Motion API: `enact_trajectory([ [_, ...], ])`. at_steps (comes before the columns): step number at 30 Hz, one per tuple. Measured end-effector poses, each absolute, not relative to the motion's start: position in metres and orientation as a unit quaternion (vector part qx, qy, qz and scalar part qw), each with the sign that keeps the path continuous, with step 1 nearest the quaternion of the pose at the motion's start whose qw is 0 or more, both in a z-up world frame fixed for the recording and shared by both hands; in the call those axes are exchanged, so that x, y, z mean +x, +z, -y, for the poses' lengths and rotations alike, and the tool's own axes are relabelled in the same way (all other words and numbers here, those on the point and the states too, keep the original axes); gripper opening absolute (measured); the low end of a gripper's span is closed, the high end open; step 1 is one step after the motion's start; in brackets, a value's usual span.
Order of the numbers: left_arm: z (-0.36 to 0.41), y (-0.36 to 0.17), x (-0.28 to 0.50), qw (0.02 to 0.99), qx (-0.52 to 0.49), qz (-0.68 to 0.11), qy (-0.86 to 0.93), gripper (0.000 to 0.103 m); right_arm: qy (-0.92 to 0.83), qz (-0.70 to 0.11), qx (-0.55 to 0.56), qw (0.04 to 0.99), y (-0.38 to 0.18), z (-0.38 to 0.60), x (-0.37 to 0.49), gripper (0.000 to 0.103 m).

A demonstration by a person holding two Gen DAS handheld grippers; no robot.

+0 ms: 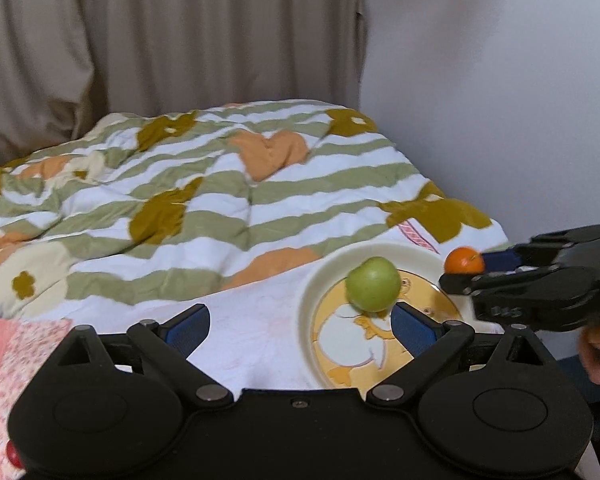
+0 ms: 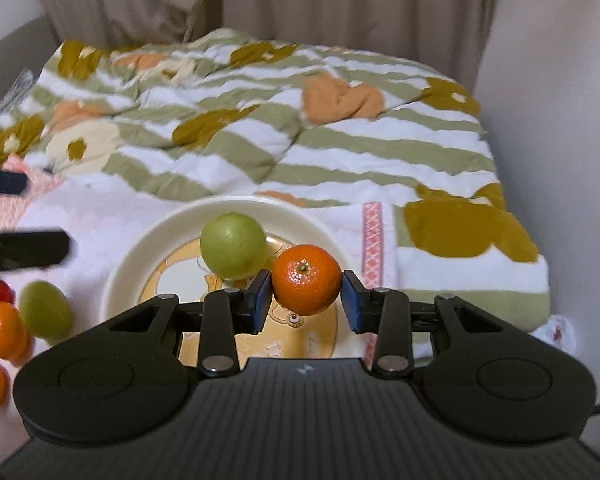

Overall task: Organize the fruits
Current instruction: 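Carry the green apple and tangerine to the white bowl with both tools, then release the green apple and tangerine into the bowl, withdraw both tools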

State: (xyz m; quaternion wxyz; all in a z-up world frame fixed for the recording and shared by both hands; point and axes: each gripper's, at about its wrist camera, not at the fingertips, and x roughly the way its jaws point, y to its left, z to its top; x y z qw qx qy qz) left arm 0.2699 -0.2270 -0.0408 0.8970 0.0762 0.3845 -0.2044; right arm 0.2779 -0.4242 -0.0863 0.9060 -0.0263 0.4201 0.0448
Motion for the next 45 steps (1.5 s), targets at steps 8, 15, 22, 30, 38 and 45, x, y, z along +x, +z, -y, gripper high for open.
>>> enact_trajectory([
  [8, 0.201, -0.042, 0.254, 0.903, 0.062, -0.393, -0.164, 0.099, 0.070, -0.431, -0.056, 0.898, -0.120, 0.415, 0.296, 0.053],
  [15, 0.195, -0.039, 0.240, 0.909, 0.055, -0.388, -0.146, 0.099, 0.074, -0.417, -0.087, 0.902, -0.118, 0.407, 0.291, 0.088],
  [22, 0.196, -0.030, 0.223, 0.915, 0.055, -0.377, -0.135, 0.099, 0.077, -0.390, -0.095, 0.913, -0.099, 0.407, 0.264, 0.103],
  [30, 0.193, -0.001, 0.191, 0.928, 0.042, -0.348, -0.128, 0.099, 0.062, -0.383, -0.065, 0.919, -0.058, 0.415, 0.228, 0.103],
  [38, 0.167, 0.027, 0.148, 0.948, 0.025, -0.306, -0.083, 0.099, 0.080, -0.355, -0.072, 0.929, -0.014, 0.399, 0.187, 0.103],
  [45, 0.123, 0.043, 0.103, 0.961, 0.014, -0.276, -0.024, 0.099, 0.111, -0.332, -0.064, 0.934, 0.012, 0.369, 0.159, 0.103],
])
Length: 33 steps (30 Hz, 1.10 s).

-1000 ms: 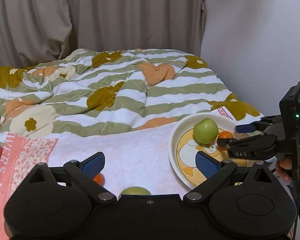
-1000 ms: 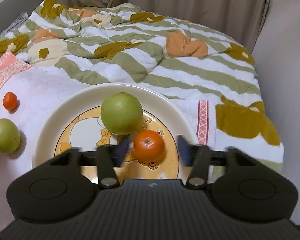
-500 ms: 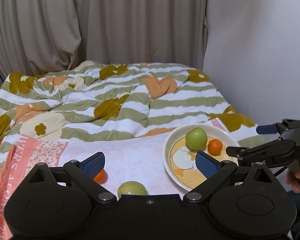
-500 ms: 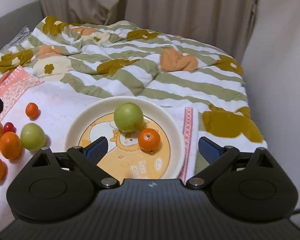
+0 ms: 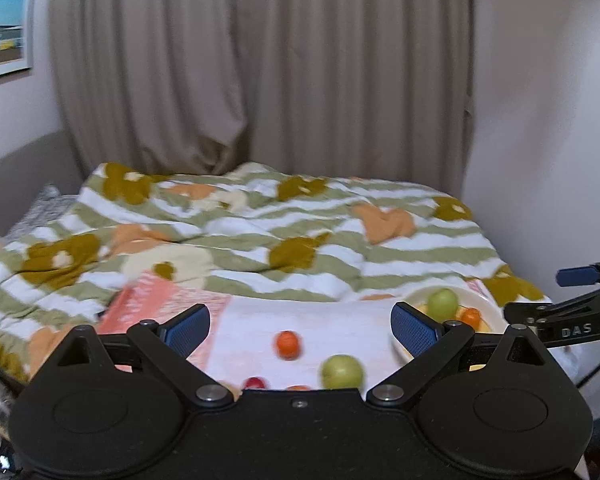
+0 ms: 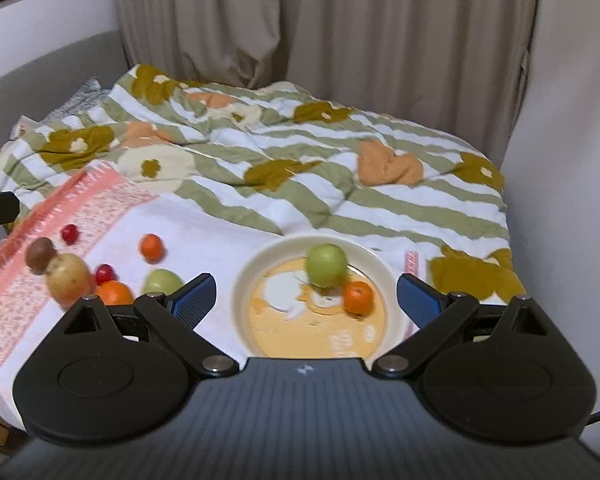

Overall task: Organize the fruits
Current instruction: 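Release the green apple and tangerine into the bowl, withdraw both tools, then grasp the brown kiwi with the left tool while the right tool grasps the large yellow apple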

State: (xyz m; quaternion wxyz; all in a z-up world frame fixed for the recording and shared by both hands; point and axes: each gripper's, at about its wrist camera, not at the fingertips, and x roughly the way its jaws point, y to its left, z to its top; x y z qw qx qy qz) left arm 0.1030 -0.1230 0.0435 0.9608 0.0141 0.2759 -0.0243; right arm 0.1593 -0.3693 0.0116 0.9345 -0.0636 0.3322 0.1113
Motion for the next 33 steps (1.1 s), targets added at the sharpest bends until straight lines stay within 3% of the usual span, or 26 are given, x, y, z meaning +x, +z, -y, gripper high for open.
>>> enact_trajectory([
  [16, -0.004, 0.039, 0.063, 0.965, 0.009, -0.262, 0.032, 0.099, 0.114, -0.322, -0.016, 0.940, 0.021, 0.264, 0.108, 0.103],
  [33, -0.094, -0.023, 0.111, 0.946, 0.052, -0.308, -0.090, 0.099, 0.069, -0.335, 0.025, 0.939, -0.038, 0.140, 0.104, 0.103],
])
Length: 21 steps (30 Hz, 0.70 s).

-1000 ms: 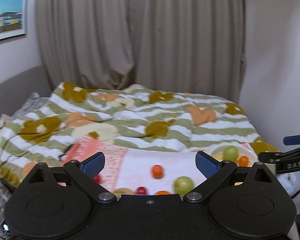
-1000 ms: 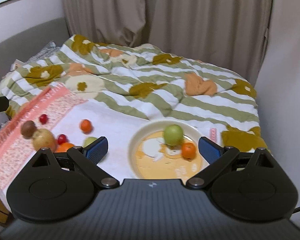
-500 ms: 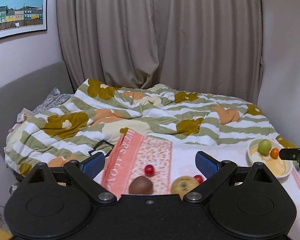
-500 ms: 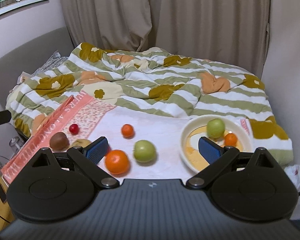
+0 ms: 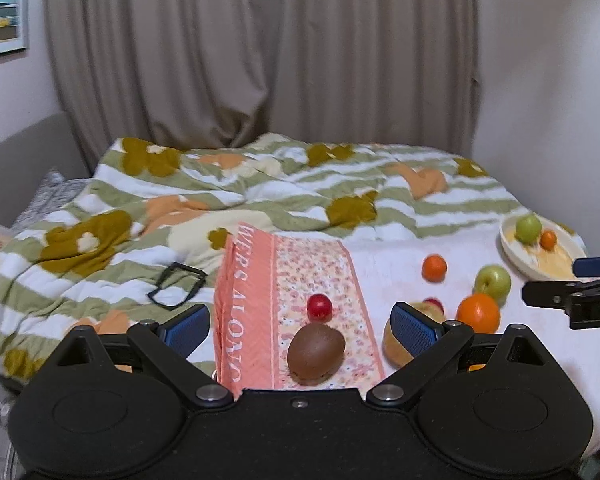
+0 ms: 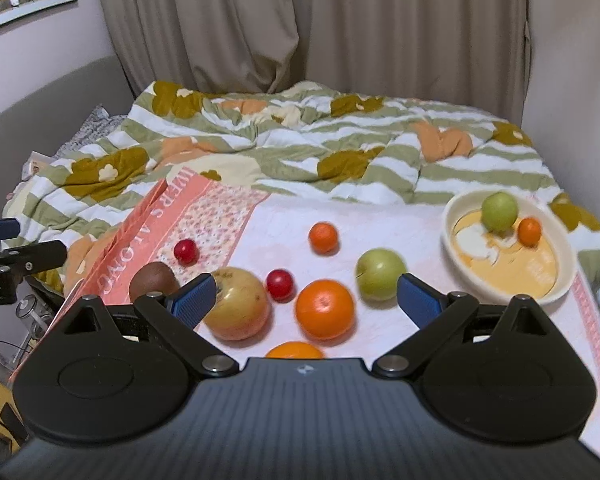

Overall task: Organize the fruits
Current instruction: 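Grasp the brown kiwi with the left tool while the right tool grasps the large yellow apple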

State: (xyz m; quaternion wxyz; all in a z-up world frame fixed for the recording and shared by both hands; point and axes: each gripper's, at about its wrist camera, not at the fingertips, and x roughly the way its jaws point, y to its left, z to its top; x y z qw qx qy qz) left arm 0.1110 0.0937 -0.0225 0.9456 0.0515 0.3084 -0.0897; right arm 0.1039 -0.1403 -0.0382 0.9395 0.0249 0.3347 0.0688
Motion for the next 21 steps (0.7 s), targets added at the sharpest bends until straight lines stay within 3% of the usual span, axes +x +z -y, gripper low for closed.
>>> enact_trajectory([
  [16, -0.104, -0.102, 0.187, 0.895, 0.133, -0.369, -0.211, 0.097, 0.043, -0.378, 0.033, 0.924, -0.092, 0.087, 0.143, 0.103],
  [21, -0.097, -0.117, 0.203, 0.881, 0.142, -0.387, -0.233, 0.089, 0.052, -0.391, 0.035, 0.918, -0.105, 0.078, 0.156, 0.103],
])
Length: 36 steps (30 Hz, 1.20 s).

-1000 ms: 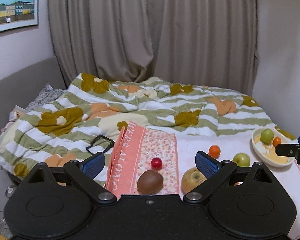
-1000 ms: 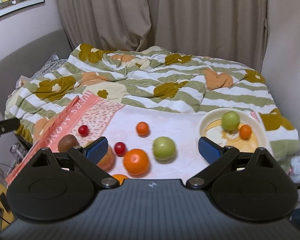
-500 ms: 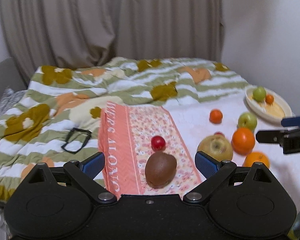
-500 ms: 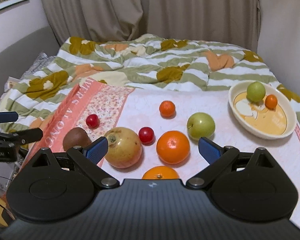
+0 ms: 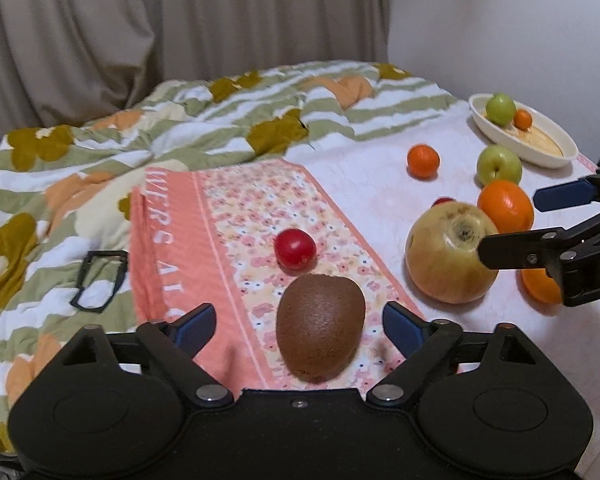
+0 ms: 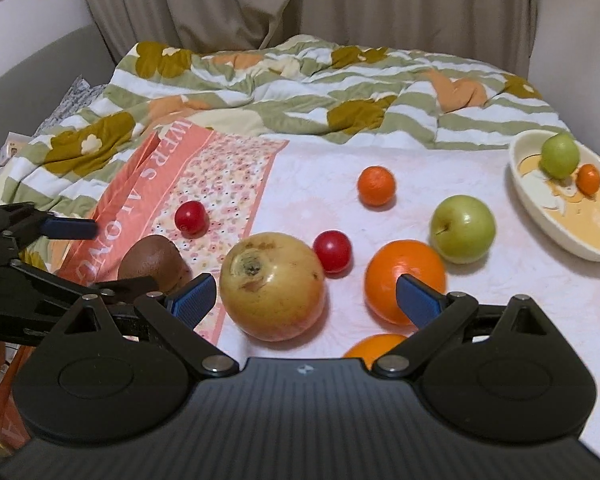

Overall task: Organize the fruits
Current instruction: 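Grasp the brown kiwi with the left tool while the right tool grasps the large yellow apple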

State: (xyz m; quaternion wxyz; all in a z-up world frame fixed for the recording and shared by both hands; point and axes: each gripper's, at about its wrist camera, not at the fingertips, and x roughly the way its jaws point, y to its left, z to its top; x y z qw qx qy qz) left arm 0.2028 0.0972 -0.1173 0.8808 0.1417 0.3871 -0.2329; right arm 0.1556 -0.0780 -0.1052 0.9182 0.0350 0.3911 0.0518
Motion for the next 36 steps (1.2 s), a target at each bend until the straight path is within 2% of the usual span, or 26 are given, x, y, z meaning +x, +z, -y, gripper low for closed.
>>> enact_trajectory([
  [7, -0.095, -0.131, 0.214, 0.869, 0.140, -0.408, -0.242, 0.082, 0.067, -0.407, 0.023, 0.911, -0.116, 0.066, 0.168, 0.103],
  [14, -0.089, -0.139, 0.215, 0.860, 0.136, -0.422, -0.253, 0.057, 0.081, -0.415, 0.017, 0.906, -0.123, 0.060, 0.174, 0.103],
  [27, -0.103, -0.137, 0.207, 0.873, 0.120, -0.427, -0.203, 0.057, 0.093, -0.419, -0.009, 0.903, -0.134, 0.048, 0.186, 0.103],
  [30, -0.103, -0.137, 0.205, 0.874, 0.117, -0.428, -0.198, 0.057, 0.096, -0.420, -0.021, 0.902, -0.137, 0.044, 0.187, 0.097],
  [32, -0.103, -0.136, 0.203, 0.875, 0.113, -0.429, -0.196, 0.057, 0.088, -0.419, -0.035, 0.903, -0.139, 0.042, 0.188, 0.089],
  [36, -0.105, -0.133, 0.199, 0.878, 0.110, -0.425, -0.191, 0.056, 0.086, -0.417, -0.037, 0.904, -0.139, 0.042, 0.187, 0.089],
])
